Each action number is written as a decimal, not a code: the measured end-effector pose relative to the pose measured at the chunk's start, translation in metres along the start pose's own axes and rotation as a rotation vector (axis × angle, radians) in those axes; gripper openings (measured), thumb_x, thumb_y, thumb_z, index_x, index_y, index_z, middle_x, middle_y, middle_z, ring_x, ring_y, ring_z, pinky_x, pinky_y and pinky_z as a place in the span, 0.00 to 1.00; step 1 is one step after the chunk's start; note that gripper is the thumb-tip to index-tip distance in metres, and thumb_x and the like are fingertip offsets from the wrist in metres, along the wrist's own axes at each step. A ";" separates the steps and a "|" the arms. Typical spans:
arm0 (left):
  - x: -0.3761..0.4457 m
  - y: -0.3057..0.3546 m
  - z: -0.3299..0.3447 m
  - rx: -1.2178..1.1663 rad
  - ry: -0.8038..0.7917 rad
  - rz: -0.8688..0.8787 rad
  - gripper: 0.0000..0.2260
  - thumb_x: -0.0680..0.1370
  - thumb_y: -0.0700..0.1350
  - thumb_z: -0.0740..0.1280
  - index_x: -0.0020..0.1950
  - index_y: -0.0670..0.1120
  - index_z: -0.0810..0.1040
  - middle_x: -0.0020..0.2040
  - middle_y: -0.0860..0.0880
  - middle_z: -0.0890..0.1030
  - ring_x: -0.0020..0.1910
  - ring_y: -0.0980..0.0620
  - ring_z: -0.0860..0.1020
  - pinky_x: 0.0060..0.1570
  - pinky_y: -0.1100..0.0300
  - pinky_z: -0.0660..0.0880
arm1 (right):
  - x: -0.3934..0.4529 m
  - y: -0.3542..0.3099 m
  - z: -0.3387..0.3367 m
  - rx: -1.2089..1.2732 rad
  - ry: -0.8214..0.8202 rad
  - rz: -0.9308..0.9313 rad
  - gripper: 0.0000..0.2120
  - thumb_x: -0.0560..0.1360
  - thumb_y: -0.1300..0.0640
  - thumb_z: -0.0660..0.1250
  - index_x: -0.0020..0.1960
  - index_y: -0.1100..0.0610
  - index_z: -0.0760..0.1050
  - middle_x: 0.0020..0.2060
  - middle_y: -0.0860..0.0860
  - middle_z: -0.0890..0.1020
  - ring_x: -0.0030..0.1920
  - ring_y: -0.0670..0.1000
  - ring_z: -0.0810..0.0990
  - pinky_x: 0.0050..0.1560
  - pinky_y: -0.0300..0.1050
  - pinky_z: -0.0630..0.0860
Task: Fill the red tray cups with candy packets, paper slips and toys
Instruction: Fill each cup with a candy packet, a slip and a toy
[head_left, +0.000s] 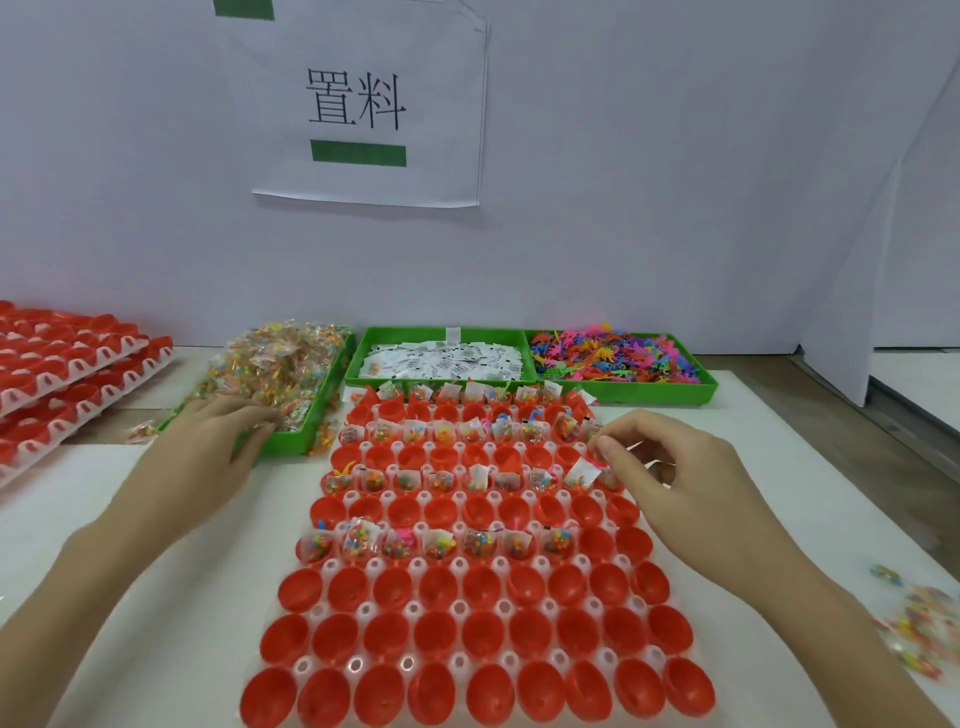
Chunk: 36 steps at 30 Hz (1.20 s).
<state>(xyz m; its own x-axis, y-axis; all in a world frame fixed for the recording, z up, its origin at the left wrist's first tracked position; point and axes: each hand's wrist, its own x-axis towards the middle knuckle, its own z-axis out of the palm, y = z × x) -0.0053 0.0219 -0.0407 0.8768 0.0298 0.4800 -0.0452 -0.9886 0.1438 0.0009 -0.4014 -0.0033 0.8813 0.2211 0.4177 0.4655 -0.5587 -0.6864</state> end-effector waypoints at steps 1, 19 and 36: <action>-0.004 -0.005 0.005 -0.005 0.038 0.016 0.07 0.76 0.33 0.73 0.53 0.38 0.86 0.51 0.40 0.86 0.51 0.35 0.82 0.54 0.40 0.76 | 0.000 0.000 0.001 -0.001 0.000 -0.003 0.06 0.80 0.54 0.67 0.46 0.46 0.81 0.42 0.41 0.84 0.42 0.44 0.83 0.42 0.40 0.79; -0.009 -0.020 0.003 -0.180 0.310 0.027 0.12 0.72 0.29 0.76 0.48 0.43 0.83 0.45 0.51 0.81 0.39 0.46 0.81 0.44 0.58 0.77 | -0.001 0.002 0.005 -0.017 -0.013 -0.020 0.11 0.80 0.60 0.67 0.46 0.44 0.81 0.42 0.39 0.84 0.42 0.46 0.84 0.43 0.42 0.79; -0.007 -0.016 0.020 -0.119 0.337 0.060 0.06 0.75 0.29 0.73 0.51 0.35 0.85 0.47 0.37 0.81 0.46 0.34 0.79 0.46 0.46 0.75 | 0.155 0.002 0.066 -0.464 -0.187 -0.076 0.11 0.81 0.62 0.65 0.57 0.55 0.85 0.53 0.54 0.86 0.46 0.48 0.82 0.53 0.42 0.77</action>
<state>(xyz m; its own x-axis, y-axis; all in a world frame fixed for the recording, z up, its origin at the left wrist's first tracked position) -0.0014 0.0344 -0.0643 0.6649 0.0393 0.7459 -0.1645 -0.9664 0.1975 0.1435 -0.3149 0.0207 0.8654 0.3909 0.3135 0.4814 -0.8223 -0.3034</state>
